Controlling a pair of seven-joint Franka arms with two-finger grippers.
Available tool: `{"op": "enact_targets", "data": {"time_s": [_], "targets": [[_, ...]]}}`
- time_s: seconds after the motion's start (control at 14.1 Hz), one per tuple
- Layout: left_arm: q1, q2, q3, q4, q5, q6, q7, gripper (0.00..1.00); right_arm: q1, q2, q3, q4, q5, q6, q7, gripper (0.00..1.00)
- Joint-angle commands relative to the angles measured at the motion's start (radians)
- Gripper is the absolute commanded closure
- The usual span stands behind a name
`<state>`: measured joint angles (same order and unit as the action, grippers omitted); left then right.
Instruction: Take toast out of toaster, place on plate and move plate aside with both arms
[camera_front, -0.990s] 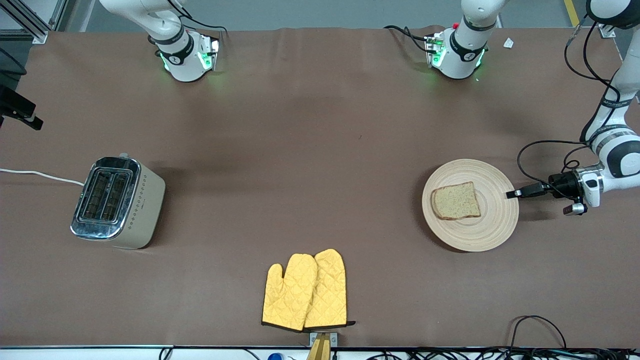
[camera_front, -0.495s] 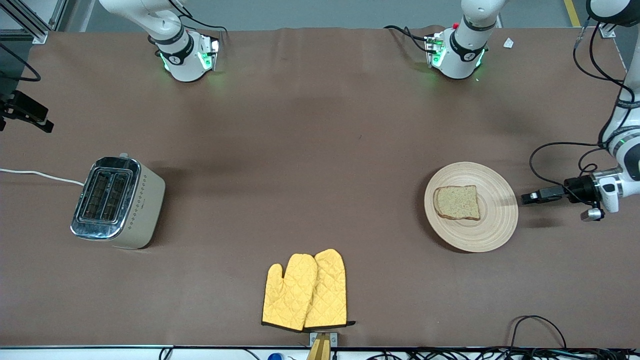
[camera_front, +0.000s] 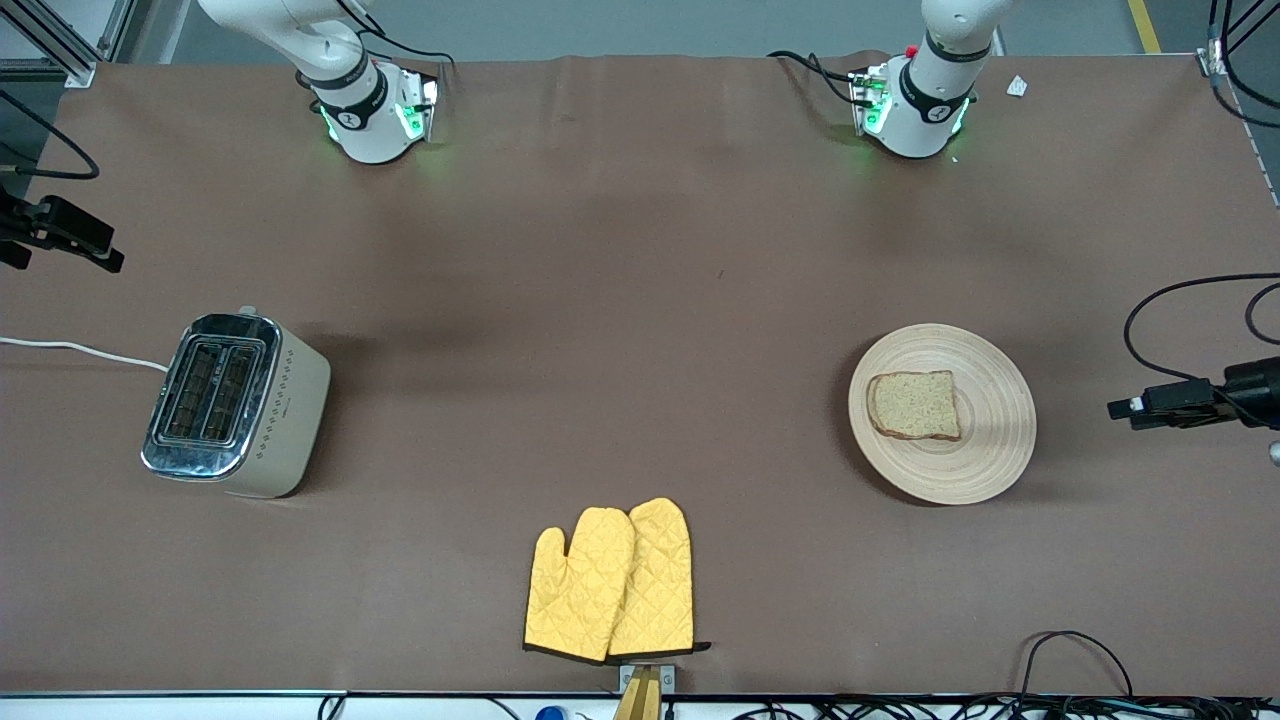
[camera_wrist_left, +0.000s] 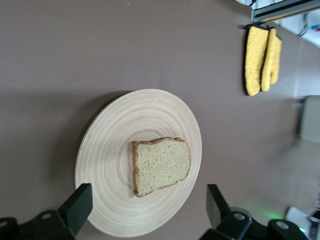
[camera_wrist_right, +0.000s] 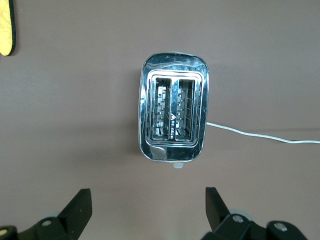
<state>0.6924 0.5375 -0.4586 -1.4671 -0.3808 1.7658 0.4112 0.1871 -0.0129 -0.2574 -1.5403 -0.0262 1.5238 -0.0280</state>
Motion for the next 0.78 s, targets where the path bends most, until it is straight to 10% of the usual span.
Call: {"op": "enact_targets", "data": {"time_s": [0.0, 0.42, 0.71], "targets": [[0.001, -0.114, -0.084, 0.005, 0.156, -0.011, -0.134, 0.0, 0.0, -0.013, 0.003, -0.011, -0.014, 0.007, 0.016, 0.0], [-0.034, -0.276, -0.232, 0.005, 0.315, -0.086, -0.272, 0.0, 0.002, -0.013, 0.003, -0.009, -0.011, 0.009, 0.016, 0.0], [-0.38, -0.411, 0.074, -0.007, 0.316, -0.16, -0.294, 0.0, 0.002, -0.013, 0.003, -0.008, -0.008, 0.009, 0.016, 0.0]]}}
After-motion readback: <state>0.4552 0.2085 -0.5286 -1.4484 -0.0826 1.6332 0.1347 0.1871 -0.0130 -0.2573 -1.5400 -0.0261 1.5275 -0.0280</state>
